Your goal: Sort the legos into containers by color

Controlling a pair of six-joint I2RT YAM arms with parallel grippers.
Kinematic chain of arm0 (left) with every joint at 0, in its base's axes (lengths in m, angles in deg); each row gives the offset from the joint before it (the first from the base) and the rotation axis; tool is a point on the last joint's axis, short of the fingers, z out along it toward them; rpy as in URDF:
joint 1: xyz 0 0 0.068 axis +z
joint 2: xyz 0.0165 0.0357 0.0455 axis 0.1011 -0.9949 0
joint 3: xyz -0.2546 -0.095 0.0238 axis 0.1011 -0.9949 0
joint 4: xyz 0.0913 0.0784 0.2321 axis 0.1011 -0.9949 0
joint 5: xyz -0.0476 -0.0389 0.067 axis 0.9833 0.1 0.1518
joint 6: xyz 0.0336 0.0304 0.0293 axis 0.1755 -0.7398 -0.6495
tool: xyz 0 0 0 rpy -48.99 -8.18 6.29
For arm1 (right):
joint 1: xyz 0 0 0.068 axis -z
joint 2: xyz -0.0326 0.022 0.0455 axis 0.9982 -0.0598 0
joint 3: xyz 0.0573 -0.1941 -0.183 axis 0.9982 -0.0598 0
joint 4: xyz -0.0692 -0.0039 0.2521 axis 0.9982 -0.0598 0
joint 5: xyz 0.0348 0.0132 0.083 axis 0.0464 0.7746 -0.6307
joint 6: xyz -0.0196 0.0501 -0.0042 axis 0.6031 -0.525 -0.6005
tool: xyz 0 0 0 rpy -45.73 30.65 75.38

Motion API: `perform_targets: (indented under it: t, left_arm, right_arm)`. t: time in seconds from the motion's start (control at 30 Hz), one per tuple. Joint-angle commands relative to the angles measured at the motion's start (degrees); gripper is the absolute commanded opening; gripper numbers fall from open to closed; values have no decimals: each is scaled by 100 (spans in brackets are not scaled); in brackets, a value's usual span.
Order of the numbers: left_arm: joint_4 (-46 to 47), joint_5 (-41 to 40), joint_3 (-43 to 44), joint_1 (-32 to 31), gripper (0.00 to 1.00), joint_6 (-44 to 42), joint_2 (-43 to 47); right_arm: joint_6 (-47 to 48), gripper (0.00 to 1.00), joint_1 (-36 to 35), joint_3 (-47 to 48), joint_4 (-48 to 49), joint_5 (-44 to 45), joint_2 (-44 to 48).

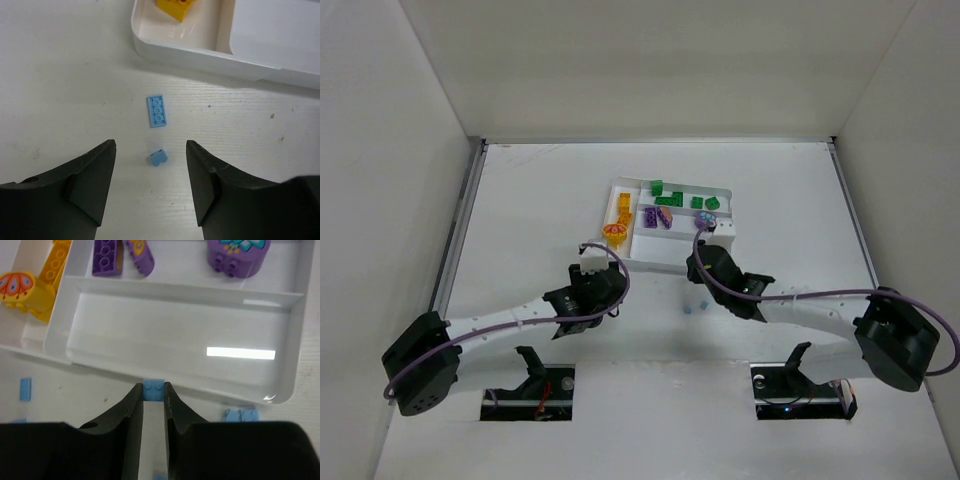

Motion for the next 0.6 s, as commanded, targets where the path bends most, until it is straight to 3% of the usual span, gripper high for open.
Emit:
perform_targets:
  t: [0.0, 0.07, 0.17, 0.23, 0.57]
  left_arm:
    - [-166, -180, 9, -81, 57, 361, -242]
    - [-131, -188, 88, -151, 57, 361, -392]
    - [-105, -224, 185, -283, 58, 370, -568]
    - [-78, -224, 203, -318, 57, 387, -682]
    - [27, -224, 238, -327, 48, 519, -1043]
  right_arm:
    - [500, 22, 401, 348, 592, -181, -298]
    - [544, 27, 542, 436, 707, -234, -483]
    - [580, 48, 569, 490, 742, -173, -493]
    - [615, 53, 543, 420, 751, -129, -371]
    - [-149, 43, 411, -775, 182, 179, 816]
